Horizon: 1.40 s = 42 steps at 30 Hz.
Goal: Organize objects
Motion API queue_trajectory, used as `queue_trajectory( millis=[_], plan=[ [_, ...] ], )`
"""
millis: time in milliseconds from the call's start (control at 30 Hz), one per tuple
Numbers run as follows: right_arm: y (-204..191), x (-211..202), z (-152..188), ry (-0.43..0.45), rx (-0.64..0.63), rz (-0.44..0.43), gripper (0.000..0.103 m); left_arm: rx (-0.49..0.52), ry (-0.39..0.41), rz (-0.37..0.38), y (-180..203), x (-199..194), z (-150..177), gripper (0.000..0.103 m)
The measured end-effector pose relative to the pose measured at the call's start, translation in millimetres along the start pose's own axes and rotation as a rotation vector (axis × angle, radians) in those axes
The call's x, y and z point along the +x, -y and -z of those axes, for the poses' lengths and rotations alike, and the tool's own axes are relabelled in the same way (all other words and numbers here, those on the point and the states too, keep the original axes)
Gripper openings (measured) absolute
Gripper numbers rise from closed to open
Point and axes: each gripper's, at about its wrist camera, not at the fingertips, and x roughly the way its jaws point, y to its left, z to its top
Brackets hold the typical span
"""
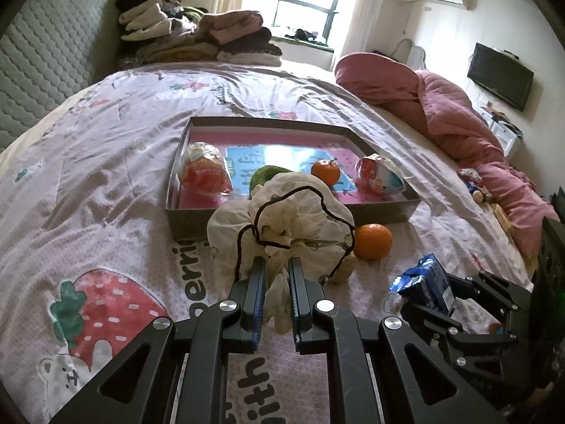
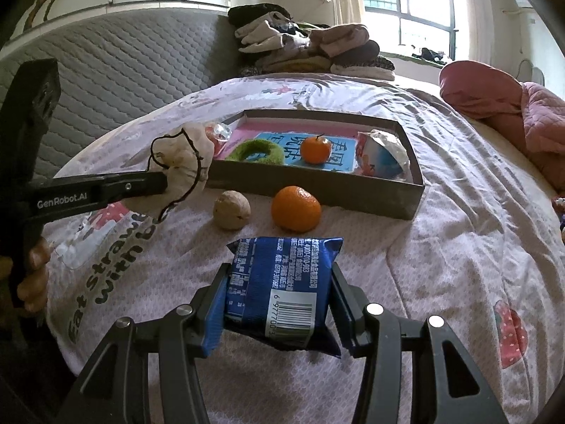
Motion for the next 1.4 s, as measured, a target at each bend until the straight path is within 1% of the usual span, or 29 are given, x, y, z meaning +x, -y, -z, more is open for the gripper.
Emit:
queue_trajectory(
  millis=[700, 833, 1067, 1200, 1400],
  plan=[
    [2.4, -12.0, -26.0, 0.083, 0.003, 0.008, 0.052, 0.049, 0.065, 0.005, 19.9, -15.5, -1.9, 0.012],
    [1.2, -15.4, -31.9, 0.101, -0.005, 0.006, 0.052, 0.064, 0.087, -0.006, 25.2, -21.0, -4.3, 0.012],
    [3.5, -23.3, -46.3, 0.138, -0.007, 0.009, 0.052, 0.063, 0.113, -0.001, 32.0, -31.3, -19.0, 0.012],
    [4.7, -27.7, -57.8, 0.164, -0.018, 0.014, 0.052, 0.080, 0.139, -0.023, 37.7, -37.6, -31.3, 0.012],
    [11.4, -28.5, -68.3, 0.184, -0.007, 0.024, 0.052, 0.094, 0.162, -0.028, 41.0, -41.9, -47.5, 0.012]
  ],
)
